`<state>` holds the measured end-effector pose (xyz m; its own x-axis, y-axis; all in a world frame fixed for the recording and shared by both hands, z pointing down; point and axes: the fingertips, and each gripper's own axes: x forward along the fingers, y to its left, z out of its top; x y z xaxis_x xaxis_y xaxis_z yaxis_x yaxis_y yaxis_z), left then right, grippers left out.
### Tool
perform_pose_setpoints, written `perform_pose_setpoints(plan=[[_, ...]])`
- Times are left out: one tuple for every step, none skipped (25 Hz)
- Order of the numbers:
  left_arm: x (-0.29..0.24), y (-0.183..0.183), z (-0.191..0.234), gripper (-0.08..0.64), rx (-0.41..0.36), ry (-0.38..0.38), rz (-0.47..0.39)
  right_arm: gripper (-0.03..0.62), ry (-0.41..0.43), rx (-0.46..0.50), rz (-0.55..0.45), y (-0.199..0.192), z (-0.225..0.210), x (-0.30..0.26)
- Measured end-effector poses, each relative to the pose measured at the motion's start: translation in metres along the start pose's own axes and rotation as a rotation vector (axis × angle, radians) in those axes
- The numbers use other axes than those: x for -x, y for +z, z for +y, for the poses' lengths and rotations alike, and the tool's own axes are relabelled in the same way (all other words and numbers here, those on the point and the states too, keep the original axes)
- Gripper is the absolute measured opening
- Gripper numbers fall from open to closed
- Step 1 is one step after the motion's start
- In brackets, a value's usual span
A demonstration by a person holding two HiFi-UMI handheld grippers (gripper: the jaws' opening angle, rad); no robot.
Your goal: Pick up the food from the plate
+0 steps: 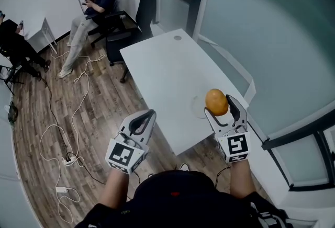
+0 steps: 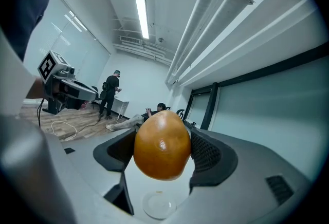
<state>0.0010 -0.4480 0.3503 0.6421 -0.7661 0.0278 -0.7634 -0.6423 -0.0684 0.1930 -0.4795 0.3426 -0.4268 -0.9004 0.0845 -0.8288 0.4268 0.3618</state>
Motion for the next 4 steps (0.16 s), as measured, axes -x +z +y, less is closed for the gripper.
perform_pose_setpoints(plan=[[-0.0004,0.0013,0.0003,0.029,0.005,0.004,0.007,0.350,-0.005,0.013,0.007,-0.0002,-0.0014,0.0003],[-0.0010,0.0017,-0.0002,0.029,0.010,0.005,0.012,0.350,-0.010,0.025,0.014,-0.0008,-0.0035,0.0009],[-0.0016,0.0014,-0.0013,0.029,0.014,0.001,0.014,0.350,-0.016,0.036,0.020,-0.0015,-0.0060,0.0016],[-0.0022,0.0007,-0.0027,0.031,0.018,-0.004,0.015,0.350,-0.022,0.046,0.026,-0.0023,-0.0086,0.0024]])
